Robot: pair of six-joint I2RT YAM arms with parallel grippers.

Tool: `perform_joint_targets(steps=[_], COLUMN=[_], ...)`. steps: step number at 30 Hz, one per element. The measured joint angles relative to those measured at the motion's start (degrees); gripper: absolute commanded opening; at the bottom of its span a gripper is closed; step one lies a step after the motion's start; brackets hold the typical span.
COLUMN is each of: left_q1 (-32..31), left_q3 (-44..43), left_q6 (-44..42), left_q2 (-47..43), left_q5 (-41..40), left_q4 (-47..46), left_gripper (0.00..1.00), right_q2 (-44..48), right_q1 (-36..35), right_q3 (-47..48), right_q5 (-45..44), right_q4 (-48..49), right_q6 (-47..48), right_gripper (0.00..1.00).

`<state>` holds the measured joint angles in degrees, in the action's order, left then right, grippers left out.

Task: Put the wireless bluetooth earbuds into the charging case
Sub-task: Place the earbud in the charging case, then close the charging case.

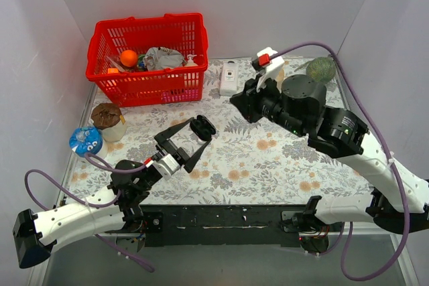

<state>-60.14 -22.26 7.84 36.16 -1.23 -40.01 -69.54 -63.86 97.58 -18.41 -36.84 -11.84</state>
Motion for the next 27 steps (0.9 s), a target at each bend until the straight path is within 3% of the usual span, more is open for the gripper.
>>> perform_joint_targets(steps=[1,9,19,27], left_q1=[0.0,0.0,0.0,0.0], left_q3=[0.0,0.0,0.0,0.0], left_q6=[0.1,1.1,1.9,2.4], left_q2=[-0.1,-0.3,0.0,1.0], left_q5=[0.0,0.0,0.1,0.2], left_q4=[-0.1,-0.8,-0.8,-1.0], left_gripper=[0.00,0.00,0.00,0.00], right_q2=[1.0,-2.5,-3.6,-2.8], right_q1=[1.5,4.0,3.9,3.0], right_q3=[-1.4,-7.5,-8.5,-8.6], right_q5=[0.3,6.0,17.0,20.1], right_q4=[0.4,0.9,3.1,5.0], right_q6=[-0.5,-1.7,-1.4,-0.4], right_gripper=[0.02,0.01,0.01,0.01])
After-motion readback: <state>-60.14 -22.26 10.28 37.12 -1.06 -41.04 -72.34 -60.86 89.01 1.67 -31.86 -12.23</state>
